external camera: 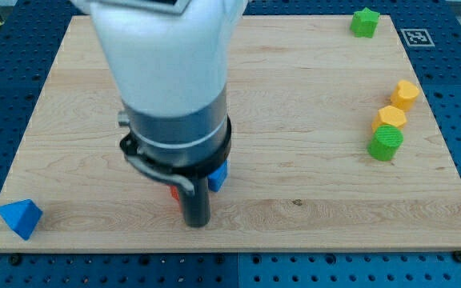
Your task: Adjust the red blocks with the cube in a diagonal line
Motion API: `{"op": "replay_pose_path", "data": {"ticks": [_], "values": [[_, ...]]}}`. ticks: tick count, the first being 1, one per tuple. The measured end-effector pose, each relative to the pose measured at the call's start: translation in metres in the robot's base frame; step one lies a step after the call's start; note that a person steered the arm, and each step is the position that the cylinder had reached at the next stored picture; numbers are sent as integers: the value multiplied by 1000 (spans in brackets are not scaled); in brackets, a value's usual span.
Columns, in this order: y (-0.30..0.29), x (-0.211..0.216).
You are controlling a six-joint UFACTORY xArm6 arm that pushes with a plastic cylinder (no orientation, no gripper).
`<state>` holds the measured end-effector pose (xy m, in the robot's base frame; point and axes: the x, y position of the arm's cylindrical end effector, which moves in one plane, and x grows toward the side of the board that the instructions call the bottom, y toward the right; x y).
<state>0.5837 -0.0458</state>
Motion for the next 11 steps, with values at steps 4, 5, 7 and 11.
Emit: {"op": "replay_pose_path", "data": {"ticks": [4,5,7,11], "values": [[49,-32],[45,-51],[28,-64],[-61,-52]]}}
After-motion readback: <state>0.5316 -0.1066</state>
